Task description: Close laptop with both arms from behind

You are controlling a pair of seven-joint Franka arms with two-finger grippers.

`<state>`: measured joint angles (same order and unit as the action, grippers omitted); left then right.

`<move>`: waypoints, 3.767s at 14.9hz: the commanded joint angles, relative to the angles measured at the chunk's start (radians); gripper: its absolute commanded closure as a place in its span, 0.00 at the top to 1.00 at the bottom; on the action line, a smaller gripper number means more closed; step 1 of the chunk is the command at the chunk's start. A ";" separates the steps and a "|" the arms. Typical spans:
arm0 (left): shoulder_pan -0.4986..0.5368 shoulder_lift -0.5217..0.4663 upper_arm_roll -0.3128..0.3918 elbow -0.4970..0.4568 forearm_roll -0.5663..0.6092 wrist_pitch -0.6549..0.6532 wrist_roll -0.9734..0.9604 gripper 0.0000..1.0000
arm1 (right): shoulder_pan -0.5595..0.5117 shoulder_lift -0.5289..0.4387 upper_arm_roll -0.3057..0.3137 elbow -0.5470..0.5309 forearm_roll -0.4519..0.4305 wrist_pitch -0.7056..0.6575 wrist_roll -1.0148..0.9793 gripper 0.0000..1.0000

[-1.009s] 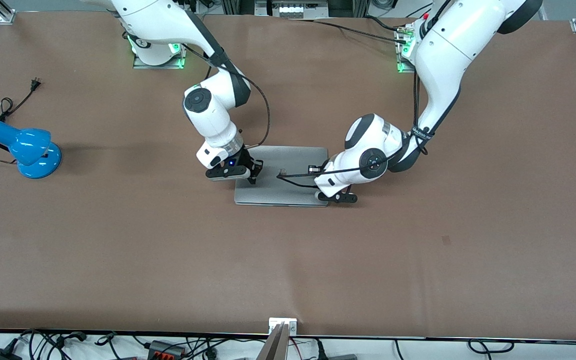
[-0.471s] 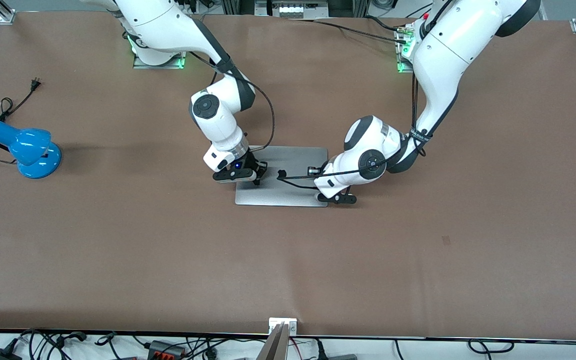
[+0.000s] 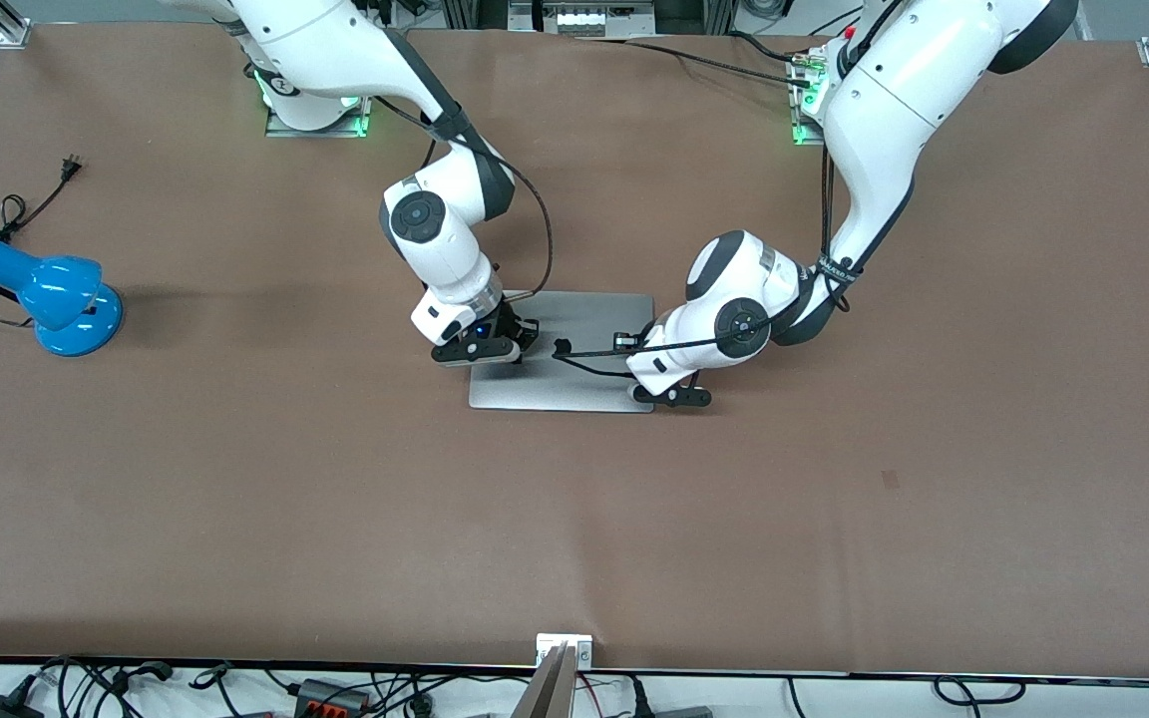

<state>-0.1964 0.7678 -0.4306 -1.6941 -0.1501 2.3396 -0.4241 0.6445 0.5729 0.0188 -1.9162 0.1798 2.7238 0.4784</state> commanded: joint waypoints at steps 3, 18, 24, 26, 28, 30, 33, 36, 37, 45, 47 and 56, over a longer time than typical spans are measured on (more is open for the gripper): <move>-0.005 0.004 0.020 0.024 0.037 0.001 -0.016 0.00 | -0.006 -0.062 -0.045 0.098 -0.025 -0.280 -0.026 0.00; 0.383 -0.494 0.007 0.007 0.038 -0.514 0.156 0.01 | -0.178 -0.376 -0.253 0.249 -0.036 -1.130 -0.342 1.00; 0.506 -0.677 0.019 0.037 0.038 -0.664 0.197 0.09 | -0.189 -0.492 -0.456 0.321 -0.118 -1.291 -0.476 1.00; 0.538 -0.690 0.018 0.103 0.038 -0.750 0.197 0.16 | -0.221 -0.490 -0.484 0.355 -0.138 -1.310 -0.593 1.00; 0.542 -0.690 0.018 0.142 0.038 -0.802 0.189 0.29 | -0.357 -0.501 -0.345 0.394 -0.202 -1.354 -0.636 1.00; 0.540 -0.690 0.006 0.143 0.061 -0.812 0.186 0.32 | -0.573 -0.511 -0.144 0.468 -0.215 -1.362 -0.638 1.00; 0.532 -0.693 0.000 0.142 0.087 -0.848 0.168 0.46 | -0.715 -0.559 0.019 0.430 -0.221 -1.316 -0.595 1.00; 0.532 -0.694 -0.042 0.149 0.087 -0.855 0.139 0.54 | -0.740 -0.611 0.023 0.293 -0.129 -1.232 -0.471 1.00; 0.534 -0.694 -0.046 0.149 0.089 -0.855 0.136 0.61 | -0.738 -0.611 0.023 0.295 -0.131 -1.227 -0.456 1.00; 0.490 -0.719 -0.019 0.140 0.144 -0.856 0.096 1.00 | -0.717 -0.593 0.021 0.298 -0.145 -1.210 -0.471 1.00; 0.355 -0.749 0.122 0.126 0.145 -0.855 0.099 1.00 | -0.707 -0.588 0.023 0.301 -0.148 -1.210 -0.469 1.00; 0.325 -0.852 0.159 -0.032 0.141 -0.787 0.111 1.00 | -0.711 -0.585 0.021 0.301 -0.141 -1.217 -0.460 1.00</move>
<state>0.1428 -0.0508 -0.2872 -1.6912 -0.0304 1.5396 -0.3130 -0.0625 -0.0061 0.0373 -1.6087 0.0302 1.5100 0.0034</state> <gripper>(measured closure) 0.000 0.000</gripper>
